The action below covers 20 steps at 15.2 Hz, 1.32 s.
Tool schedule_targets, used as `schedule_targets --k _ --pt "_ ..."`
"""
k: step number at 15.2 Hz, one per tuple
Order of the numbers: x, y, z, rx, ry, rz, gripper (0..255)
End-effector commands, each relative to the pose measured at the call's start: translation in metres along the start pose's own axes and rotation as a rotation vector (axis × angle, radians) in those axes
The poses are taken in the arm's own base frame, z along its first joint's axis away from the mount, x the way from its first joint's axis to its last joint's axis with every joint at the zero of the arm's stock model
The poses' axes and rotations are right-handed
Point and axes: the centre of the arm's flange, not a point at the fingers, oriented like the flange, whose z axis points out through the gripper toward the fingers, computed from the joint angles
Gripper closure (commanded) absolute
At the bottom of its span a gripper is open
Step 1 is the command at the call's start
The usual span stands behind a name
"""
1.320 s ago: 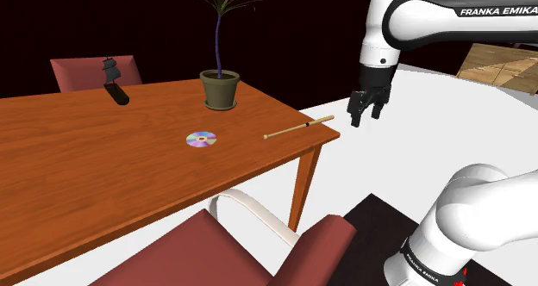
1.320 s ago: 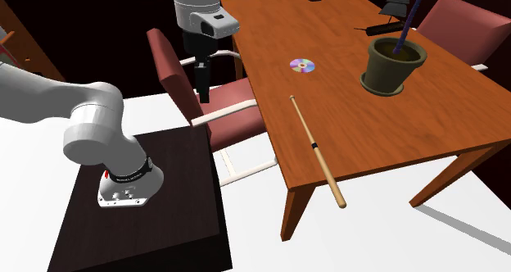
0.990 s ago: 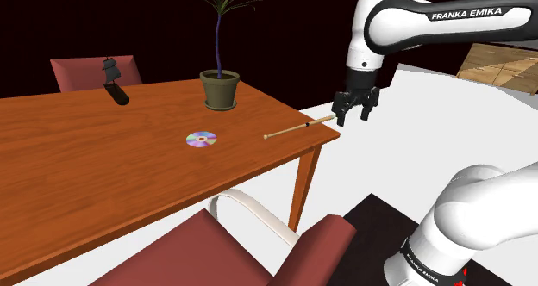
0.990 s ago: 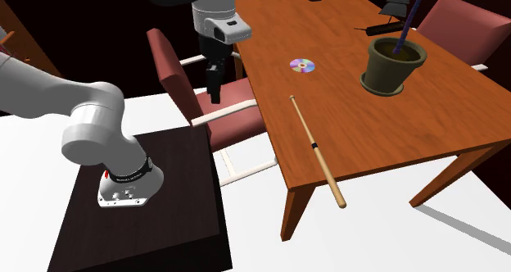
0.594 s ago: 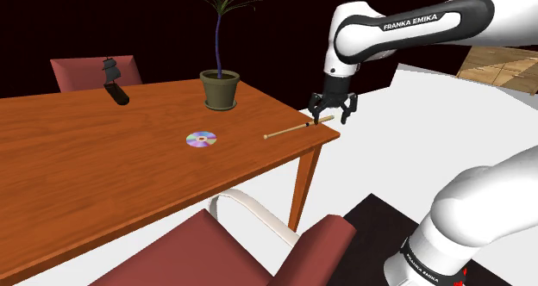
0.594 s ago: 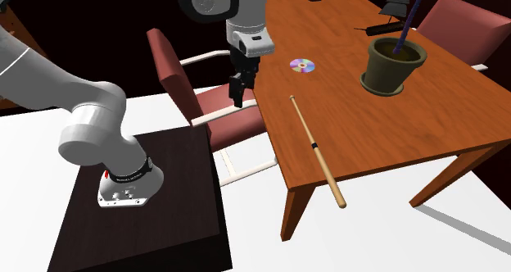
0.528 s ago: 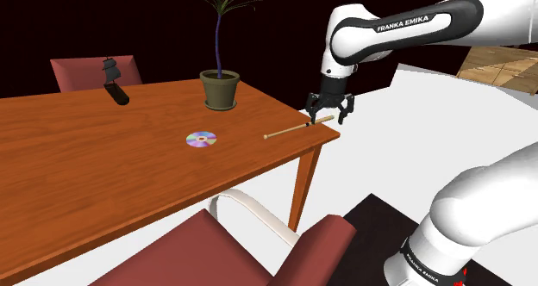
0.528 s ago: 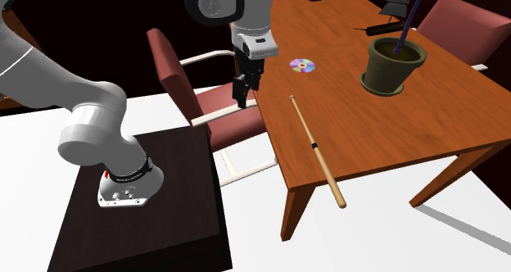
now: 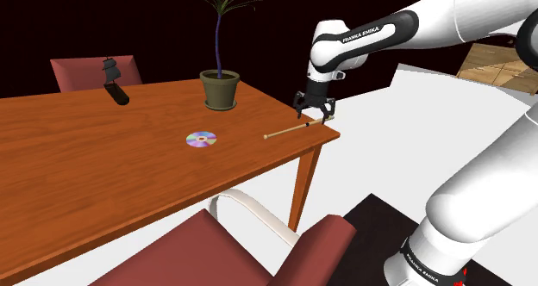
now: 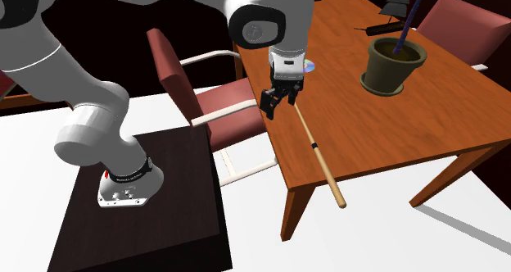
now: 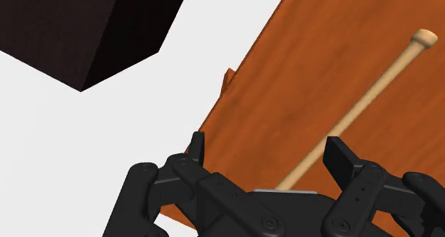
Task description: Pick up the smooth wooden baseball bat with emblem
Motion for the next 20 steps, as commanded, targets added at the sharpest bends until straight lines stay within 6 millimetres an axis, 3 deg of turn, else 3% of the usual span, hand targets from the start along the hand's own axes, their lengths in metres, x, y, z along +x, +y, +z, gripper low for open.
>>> schedule_targets --k 1,9,17,19,20 --pt "0.022 -0.01 0.009 0.013 0.005 0.113 0" --pt "0.114 -0.023 0.044 0.061 0.025 0.54 0" --pt "0.115 -0.024 0.084 0.062 0.026 0.548 0" --pt "0.115 -0.024 0.084 0.062 0.026 0.548 0" --pt "0.115 -0.024 0.084 0.062 0.026 0.548 255"
